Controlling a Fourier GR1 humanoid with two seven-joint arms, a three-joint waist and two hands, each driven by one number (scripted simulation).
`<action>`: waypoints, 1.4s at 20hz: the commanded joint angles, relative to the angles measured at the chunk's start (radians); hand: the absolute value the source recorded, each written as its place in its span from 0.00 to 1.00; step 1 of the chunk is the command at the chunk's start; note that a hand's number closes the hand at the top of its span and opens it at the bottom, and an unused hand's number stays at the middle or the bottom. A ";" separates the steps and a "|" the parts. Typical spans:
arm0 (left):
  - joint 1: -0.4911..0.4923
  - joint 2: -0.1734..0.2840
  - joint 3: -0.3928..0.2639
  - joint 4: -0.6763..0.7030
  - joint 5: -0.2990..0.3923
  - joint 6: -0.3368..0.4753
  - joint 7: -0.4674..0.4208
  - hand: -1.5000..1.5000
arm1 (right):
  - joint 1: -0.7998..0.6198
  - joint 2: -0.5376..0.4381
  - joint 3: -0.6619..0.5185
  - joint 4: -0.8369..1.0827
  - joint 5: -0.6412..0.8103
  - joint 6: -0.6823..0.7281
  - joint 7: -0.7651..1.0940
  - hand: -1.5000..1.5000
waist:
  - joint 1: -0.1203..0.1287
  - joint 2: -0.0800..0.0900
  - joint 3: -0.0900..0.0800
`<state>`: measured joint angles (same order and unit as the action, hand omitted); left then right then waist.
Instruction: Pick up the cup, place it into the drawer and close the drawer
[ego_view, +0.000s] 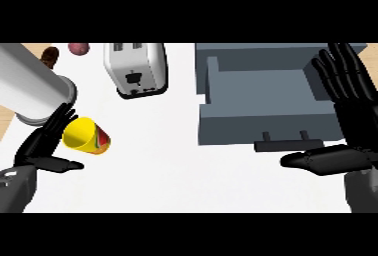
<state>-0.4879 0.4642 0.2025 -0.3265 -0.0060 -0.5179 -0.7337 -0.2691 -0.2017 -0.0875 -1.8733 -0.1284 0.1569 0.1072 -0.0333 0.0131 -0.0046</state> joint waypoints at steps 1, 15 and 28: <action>-0.006 0.012 -0.002 0.066 -0.021 -0.083 -0.153 0.00 | -0.010 0.004 0.002 0.018 -0.002 0.008 -0.013 0.00 | -0.003 0.004 -0.001; -0.048 -0.052 -0.017 0.121 -0.043 -0.042 -0.223 0.00 | -0.042 0.013 0.008 0.012 0.002 -0.014 0.031 0.00 | -0.014 0.010 -0.004; -0.080 -0.114 -0.022 0.136 -0.033 -0.120 -0.233 0.00 | -0.051 -0.015 -0.007 -0.002 -0.029 0.019 0.055 0.00 | -0.026 0.011 -0.004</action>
<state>-0.5516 0.3752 0.1751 -0.2028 -0.0538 -0.4657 -0.8869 -0.3065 -0.2069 -0.0861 -1.8760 -0.1364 0.1646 0.1433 -0.0546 0.0224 -0.0074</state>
